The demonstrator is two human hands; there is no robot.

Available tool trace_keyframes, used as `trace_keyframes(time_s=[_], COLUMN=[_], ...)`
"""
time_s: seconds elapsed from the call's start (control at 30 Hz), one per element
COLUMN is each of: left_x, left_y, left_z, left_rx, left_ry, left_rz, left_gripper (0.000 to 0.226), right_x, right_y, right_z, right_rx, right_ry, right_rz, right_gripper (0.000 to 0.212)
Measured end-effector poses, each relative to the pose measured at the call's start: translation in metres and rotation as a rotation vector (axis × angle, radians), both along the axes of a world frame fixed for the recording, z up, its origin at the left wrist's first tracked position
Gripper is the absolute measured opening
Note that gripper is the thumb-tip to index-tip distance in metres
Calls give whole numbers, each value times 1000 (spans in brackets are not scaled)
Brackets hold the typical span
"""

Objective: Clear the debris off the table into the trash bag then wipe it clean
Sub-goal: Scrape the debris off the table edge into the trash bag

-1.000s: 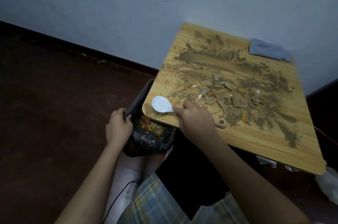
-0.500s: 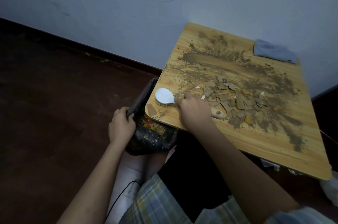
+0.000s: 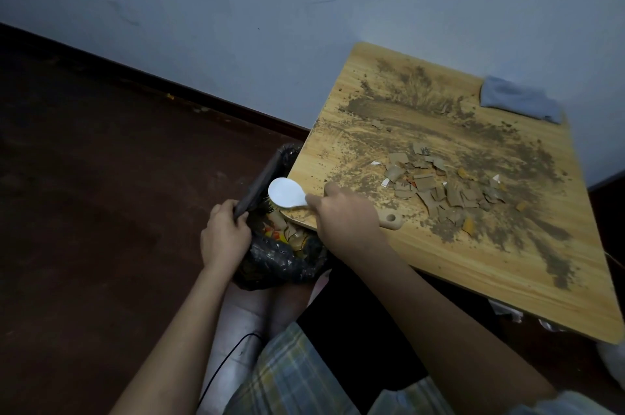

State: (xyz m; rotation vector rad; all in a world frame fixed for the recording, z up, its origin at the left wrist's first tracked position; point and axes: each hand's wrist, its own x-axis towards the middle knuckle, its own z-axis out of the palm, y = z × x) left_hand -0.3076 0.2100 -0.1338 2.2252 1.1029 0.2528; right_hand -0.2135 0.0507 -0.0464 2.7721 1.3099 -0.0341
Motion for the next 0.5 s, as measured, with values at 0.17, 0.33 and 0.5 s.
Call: trace_keyframes(time_s=[0.17, 0.33, 0.5], left_x=[3, 11, 20], left_y=[1, -1, -1], left_z=[2, 4, 6], left_rx=[-2, -2, -10], left_ry=[-2, 2, 17], left_rz=[-14, -43, -59], left_gripper=[18, 18, 19], right_x=[12, 38, 70], right_y=[-8, -27, -54], right_z=[3, 5, 8], right_rx=[41, 64, 84], right_ry=[-3, -3, 5], right_rz=[-73, -212, -395], right_gripper=[24, 24, 24])
